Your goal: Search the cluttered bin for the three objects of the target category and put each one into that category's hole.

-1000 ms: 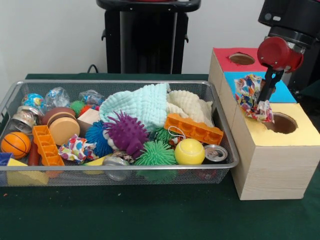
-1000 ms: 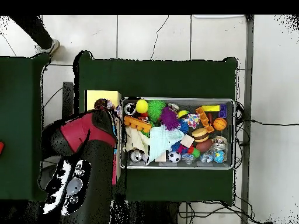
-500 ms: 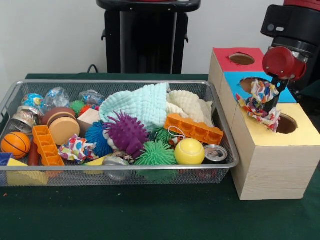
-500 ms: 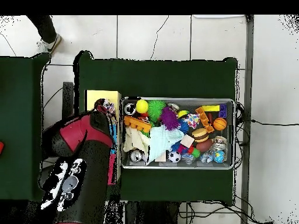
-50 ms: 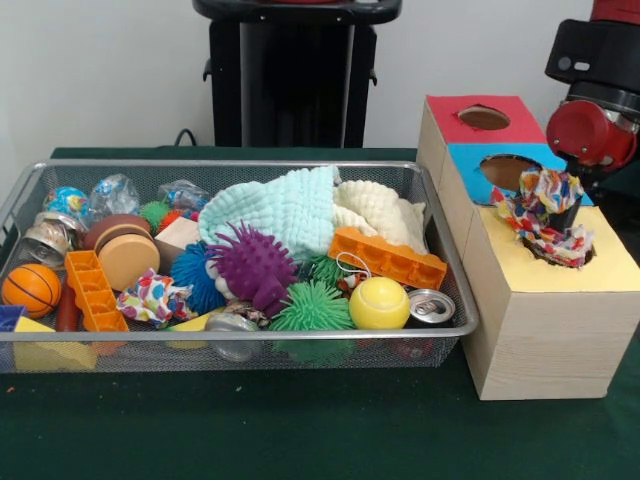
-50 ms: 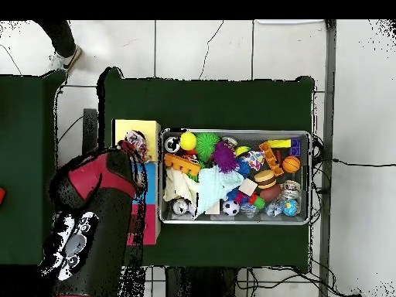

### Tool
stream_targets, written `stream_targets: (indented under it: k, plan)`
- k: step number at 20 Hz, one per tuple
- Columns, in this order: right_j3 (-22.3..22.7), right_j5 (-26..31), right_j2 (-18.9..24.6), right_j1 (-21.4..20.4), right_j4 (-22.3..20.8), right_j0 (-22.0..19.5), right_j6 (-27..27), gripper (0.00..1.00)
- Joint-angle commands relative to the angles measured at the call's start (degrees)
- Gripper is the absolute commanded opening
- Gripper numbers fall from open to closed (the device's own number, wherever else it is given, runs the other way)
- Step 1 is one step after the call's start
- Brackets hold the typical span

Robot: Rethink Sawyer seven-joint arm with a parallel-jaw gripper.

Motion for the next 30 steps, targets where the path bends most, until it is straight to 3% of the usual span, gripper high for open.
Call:
stream_targets:
  k: [1,6,13,23,30]
  plan:
    - [-1.63,-0.8,1.61,7.37,6.2,1.85,20.53,0.0]
    - [-2.19,-4.08,2.47,9.11,8.33,2.33,22.6,0.0]
    - [1.74,-9.13,4.44,7.78,9.02,-0.03,23.14,0.0]
    - [7.74,-16.02,9.14,7.1,5.67,-7.25,19.39,0.0]
    - [8.12,-19.12,11.28,8.8,1.86,-11.81,14.9,0.0]
